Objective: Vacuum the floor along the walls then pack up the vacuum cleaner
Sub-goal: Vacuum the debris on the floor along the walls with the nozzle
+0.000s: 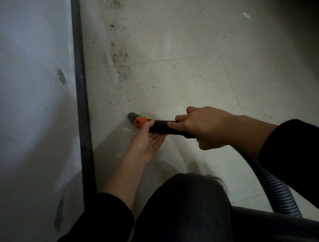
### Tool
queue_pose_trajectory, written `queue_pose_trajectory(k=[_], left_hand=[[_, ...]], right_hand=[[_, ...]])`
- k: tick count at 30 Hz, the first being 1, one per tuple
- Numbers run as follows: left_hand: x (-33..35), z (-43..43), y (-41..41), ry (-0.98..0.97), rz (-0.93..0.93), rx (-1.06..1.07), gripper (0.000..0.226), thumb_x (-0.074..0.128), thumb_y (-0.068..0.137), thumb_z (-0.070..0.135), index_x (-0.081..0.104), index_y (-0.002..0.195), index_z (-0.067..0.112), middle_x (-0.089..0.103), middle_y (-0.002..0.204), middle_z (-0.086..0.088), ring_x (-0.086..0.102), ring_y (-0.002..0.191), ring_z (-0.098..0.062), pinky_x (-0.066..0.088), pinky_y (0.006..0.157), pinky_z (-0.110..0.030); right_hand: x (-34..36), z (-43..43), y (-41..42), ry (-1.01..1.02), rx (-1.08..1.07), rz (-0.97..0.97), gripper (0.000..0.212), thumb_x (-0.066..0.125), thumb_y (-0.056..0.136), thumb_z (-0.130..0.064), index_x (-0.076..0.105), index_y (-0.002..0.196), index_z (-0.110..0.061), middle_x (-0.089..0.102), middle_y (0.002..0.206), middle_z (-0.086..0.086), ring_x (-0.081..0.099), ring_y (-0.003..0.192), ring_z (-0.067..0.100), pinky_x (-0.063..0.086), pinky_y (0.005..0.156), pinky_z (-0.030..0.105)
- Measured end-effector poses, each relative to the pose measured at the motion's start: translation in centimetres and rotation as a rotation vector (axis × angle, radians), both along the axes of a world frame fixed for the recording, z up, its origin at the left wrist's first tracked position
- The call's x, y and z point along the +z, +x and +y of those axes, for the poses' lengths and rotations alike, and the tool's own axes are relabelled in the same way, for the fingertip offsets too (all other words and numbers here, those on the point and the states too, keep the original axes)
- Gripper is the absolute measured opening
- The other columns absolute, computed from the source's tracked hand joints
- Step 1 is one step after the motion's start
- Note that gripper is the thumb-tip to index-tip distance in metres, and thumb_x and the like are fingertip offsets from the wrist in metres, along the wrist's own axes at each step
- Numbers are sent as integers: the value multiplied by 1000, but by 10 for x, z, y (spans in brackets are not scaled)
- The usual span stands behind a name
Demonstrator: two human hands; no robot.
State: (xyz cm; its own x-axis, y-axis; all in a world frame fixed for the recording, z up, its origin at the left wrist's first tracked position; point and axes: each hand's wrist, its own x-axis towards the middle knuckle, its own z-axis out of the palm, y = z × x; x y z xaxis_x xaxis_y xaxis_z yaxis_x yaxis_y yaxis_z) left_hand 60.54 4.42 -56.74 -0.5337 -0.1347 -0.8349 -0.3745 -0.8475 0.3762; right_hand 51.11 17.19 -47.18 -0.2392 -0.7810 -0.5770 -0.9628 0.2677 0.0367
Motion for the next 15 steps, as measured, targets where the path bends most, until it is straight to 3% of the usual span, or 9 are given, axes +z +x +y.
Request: queue_pose_trajectory(k=[15], left_hand=[[3, -20, 21, -12, -26, 121, 23, 56, 97, 25, 60, 101, 3, 67, 99, -14, 67, 87, -18, 56, 64, -20]], right_hand=[[2, -32, 8, 25, 111, 4, 74, 56, 85, -12, 23, 150, -21, 50, 125, 0, 42, 94, 19, 39, 63, 31]])
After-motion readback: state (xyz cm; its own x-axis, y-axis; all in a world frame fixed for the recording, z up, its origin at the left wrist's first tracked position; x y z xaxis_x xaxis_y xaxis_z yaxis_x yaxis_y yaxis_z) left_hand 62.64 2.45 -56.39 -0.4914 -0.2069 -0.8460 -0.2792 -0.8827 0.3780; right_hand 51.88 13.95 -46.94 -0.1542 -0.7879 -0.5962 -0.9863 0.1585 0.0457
